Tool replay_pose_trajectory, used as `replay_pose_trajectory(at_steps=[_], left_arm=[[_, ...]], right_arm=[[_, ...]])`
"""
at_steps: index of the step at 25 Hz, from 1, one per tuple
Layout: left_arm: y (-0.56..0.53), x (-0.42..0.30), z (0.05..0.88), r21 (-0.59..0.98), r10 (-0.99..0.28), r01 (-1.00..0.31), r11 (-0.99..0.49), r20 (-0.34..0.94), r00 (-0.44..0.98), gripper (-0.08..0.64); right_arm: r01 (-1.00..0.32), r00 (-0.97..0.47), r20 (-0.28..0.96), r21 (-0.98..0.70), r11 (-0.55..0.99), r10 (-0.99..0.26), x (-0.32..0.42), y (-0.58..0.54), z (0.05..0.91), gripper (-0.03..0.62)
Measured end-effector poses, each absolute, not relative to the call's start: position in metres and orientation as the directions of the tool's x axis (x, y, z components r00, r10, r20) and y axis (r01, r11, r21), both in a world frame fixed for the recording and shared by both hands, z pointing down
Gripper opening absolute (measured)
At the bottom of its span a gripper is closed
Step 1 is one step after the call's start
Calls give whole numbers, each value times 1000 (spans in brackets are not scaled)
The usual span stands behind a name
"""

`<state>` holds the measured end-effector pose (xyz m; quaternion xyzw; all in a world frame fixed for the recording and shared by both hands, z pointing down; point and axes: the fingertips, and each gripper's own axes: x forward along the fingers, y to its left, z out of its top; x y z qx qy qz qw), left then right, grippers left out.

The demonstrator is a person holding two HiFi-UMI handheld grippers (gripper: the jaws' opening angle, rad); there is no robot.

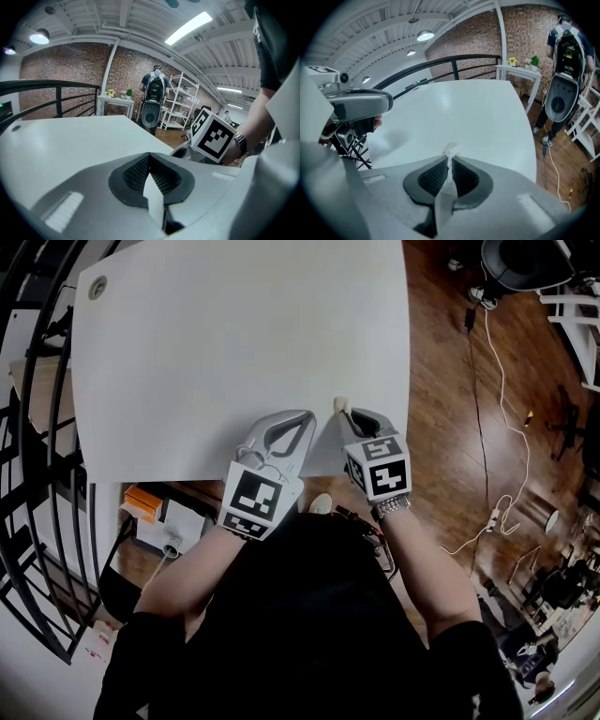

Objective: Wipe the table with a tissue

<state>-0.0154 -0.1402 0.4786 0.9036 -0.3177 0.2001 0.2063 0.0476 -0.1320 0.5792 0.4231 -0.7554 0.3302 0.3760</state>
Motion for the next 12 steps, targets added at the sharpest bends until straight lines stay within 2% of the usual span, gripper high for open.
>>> replay_pose_trajectory(at_steps=[12], left_arm=[[-143, -22, 467, 230, -517, -671, -705, 481, 708, 11]], right_arm=[[-889, -354, 846, -172, 425, -399, 50, -138, 577, 14]])
